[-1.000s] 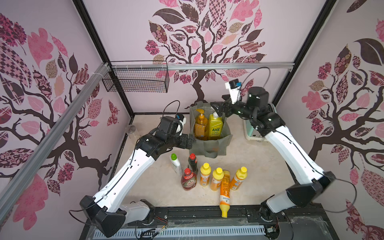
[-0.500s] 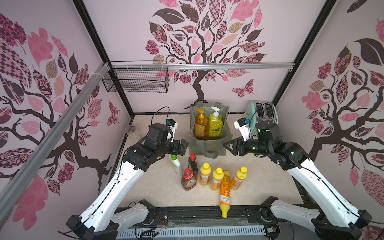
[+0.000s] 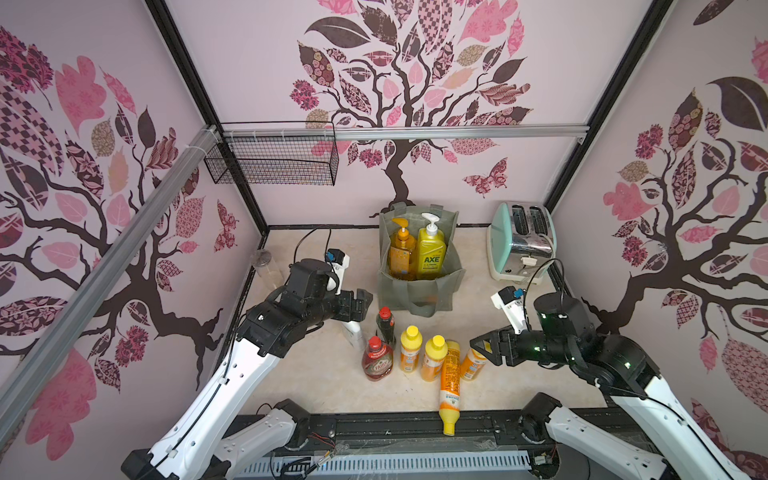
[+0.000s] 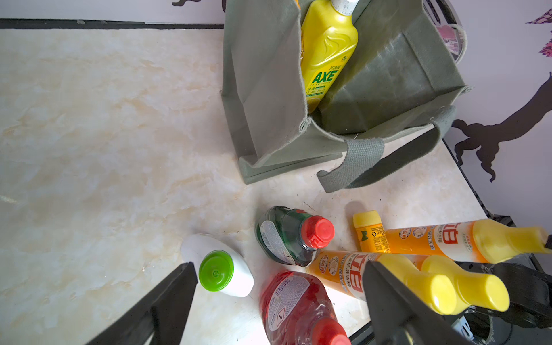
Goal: Pack dish soap into the shopping bag
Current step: Pick up the bottle of dish soap at the center of the board.
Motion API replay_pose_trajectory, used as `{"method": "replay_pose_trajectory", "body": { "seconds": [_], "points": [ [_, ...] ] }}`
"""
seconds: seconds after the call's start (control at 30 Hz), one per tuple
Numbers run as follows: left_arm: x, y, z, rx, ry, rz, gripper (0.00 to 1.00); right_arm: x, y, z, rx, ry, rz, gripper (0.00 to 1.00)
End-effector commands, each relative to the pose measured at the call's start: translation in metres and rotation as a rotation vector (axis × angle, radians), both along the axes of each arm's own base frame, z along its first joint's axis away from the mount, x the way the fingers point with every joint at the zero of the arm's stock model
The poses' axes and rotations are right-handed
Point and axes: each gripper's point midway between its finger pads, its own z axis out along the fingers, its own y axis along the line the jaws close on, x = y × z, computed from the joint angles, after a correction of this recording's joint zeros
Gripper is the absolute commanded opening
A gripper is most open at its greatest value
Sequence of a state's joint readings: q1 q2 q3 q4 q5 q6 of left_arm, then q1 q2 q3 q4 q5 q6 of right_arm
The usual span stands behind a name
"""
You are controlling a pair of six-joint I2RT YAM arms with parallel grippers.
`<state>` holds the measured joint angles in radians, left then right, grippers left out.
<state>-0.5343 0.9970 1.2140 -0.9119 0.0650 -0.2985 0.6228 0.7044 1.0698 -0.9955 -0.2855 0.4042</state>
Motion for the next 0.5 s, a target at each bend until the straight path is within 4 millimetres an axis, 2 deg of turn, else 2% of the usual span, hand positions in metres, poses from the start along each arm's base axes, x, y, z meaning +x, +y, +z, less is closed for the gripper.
{"method": "replay_pose_trajectory", "body": {
  "seconds": [0.0, 0.03, 0.07, 0.1, 0.47],
  "points": [
    [-0.004, 0.003, 0.003, -0.012, -0.004, 0.006, 0.93, 0.008, -0.018, -0.024, -0.111, 0.0, -0.075, 0.75],
    [-0.005, 0.004, 0.003, -0.007, -0.005, 0.007, 0.93, 0.01, -0.02, -0.029, -0.131, 0.002, -0.083, 0.77],
    [-0.005, 0.005, 0.003, -0.004, -0.006, 0.01, 0.93, 0.01, -0.021, -0.033, -0.145, 0.007, -0.083, 0.84],
    [-0.005, 0.007, 0.003, 0.003, -0.008, 0.013, 0.93, 0.011, -0.023, -0.038, -0.161, 0.011, -0.089, 1.0],
    [-0.001, 0.002, -0.009, 0.005, 0.009, 0.0, 0.92, 0.01, -0.04, -0.079, -0.273, 0.048, -0.128, 1.0]
  ]
}}
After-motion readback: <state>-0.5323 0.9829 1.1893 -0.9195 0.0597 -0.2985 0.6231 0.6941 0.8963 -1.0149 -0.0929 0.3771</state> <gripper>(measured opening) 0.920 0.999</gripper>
